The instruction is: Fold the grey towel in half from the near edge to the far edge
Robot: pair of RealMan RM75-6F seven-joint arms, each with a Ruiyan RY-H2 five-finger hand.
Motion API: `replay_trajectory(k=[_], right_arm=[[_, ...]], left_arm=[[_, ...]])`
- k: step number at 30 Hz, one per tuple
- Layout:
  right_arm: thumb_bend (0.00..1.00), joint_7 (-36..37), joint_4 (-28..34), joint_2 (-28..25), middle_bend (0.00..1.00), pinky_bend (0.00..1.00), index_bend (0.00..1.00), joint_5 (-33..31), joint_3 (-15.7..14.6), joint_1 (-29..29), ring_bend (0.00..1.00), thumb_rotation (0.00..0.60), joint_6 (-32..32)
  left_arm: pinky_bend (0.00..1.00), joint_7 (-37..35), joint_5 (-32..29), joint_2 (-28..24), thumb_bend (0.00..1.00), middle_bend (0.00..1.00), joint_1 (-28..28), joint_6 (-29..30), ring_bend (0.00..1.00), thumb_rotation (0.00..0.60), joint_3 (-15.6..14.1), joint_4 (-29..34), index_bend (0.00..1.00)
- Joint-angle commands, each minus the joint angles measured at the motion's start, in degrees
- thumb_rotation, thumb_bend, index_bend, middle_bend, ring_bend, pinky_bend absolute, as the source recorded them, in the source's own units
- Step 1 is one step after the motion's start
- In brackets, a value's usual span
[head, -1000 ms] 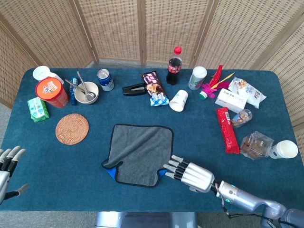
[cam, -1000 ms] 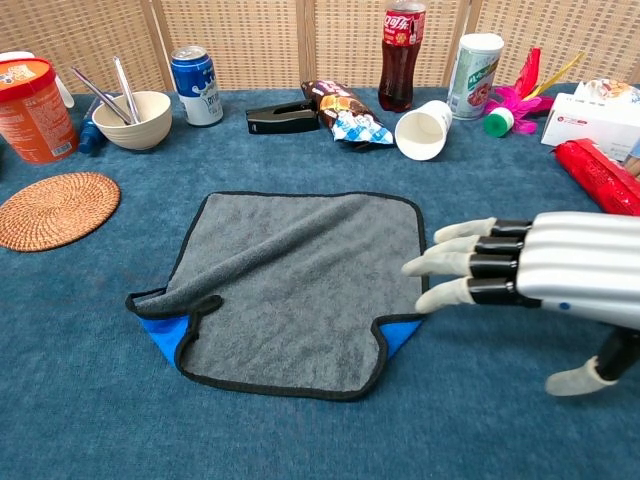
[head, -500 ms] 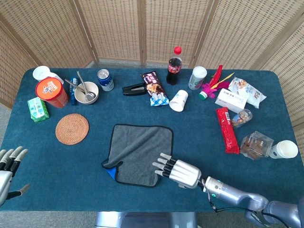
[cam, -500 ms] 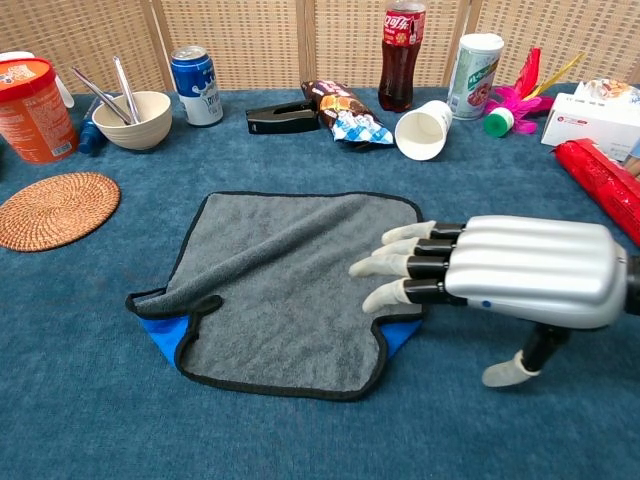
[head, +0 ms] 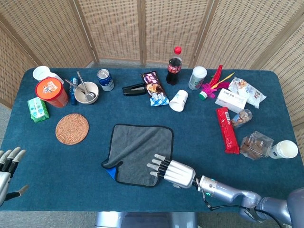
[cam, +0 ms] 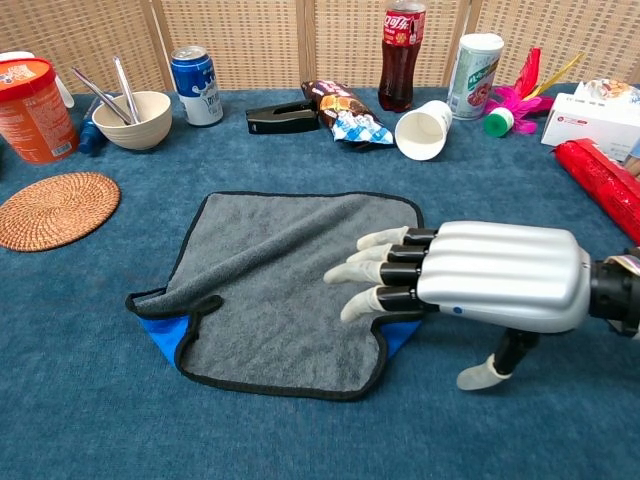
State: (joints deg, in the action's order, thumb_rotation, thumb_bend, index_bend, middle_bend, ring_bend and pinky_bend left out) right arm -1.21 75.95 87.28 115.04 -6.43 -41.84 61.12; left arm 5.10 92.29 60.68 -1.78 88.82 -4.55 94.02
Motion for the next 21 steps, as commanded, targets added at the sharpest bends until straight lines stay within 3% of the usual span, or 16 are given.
replay_trajectory(k=[1,21], right_arm=[[0.00,-0.2,-0.1,0.4,0.00,0.00,0.17,-0.4,0.1,-0.5,0.00,0.600,-0.3],[0.00,-0.7,-1.7,2.5,0.00,0.00,0.24,-1.9,-0.5,-2.6,0.00,0.600,-0.7]], left_arm=[[0.00,-0.1,-0.1,0.0,0.20,0.00,-0.1,0.0,0.00,0.600,0.0,0.0,0.02],[0.00,-0.6,-0.4,-0.6,0.20,0.00,-0.1,-0.1,0.00,0.600,0.4,0.0,0.02]])
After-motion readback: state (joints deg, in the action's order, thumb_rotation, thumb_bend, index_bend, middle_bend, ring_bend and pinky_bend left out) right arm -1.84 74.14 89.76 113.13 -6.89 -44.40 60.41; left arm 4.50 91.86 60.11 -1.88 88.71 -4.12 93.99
